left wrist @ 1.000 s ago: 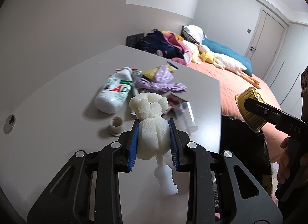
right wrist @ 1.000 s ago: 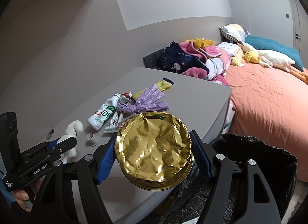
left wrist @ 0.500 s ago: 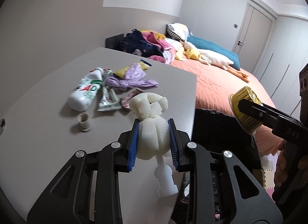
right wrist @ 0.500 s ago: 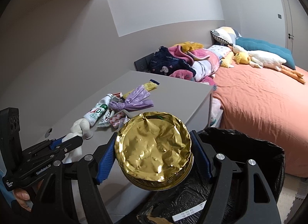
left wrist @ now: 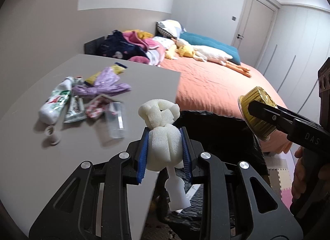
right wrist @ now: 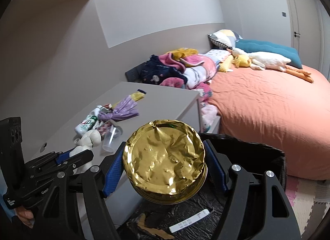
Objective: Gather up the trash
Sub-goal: 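Carry both items over the black trash bin and open both tools to drop them, then move both open tools back over the cluttered table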
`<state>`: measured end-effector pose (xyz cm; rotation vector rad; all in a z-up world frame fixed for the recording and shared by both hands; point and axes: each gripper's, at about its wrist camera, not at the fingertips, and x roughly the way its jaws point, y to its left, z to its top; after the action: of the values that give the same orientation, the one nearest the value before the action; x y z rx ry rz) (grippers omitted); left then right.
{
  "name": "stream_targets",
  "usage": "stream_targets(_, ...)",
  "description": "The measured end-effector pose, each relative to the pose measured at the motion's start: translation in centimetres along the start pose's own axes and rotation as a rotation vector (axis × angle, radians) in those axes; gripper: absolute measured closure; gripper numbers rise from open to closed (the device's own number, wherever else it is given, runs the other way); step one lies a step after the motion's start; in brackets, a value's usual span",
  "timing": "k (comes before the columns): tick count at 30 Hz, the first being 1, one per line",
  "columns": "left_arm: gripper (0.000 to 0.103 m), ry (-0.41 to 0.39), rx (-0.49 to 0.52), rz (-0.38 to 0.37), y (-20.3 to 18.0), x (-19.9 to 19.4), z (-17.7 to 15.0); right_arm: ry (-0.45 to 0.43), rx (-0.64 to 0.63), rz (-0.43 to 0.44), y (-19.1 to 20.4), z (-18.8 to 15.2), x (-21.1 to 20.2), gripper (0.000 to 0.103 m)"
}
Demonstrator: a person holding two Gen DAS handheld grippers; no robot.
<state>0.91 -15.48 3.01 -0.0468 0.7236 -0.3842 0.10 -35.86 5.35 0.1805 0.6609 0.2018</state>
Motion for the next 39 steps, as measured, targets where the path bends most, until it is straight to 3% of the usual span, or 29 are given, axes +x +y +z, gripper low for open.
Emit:
stream_targets(17, 0.073, 0.063, 0.104, -0.116, -7.0, 3.1, -0.2, -0.028, 0.081, -0.075, -5.9, -0.4, -2.9, 0.029)
stream_targets(19, 0.061, 0.087, 0.116, -0.162, -7.7, 3.5, -0.4, -0.037, 0.091, -0.086, -6.6, -0.3, -3.3, 0.028)
stream_targets(21, 0.005, 0.11, 0.124, -0.189, -8.5, 3.8, -0.6, -0.048, 0.101, -0.122, -7.2, -0.2, -3.8, 0.016)
stream_targets(27, 0.006, 0.102, 0.184, -0.178, -10.0, 4.0, -0.8, -0.08, 0.144, -0.157, -8.8, -0.2, -4.9, 0.014)
stream_targets(39, 0.006, 0.083, 0.143, -0.126, -8.1, 3.6, -0.8, -0.053, 0.136, -0.148, -8.3, -0.5, -3.7, 0.014)
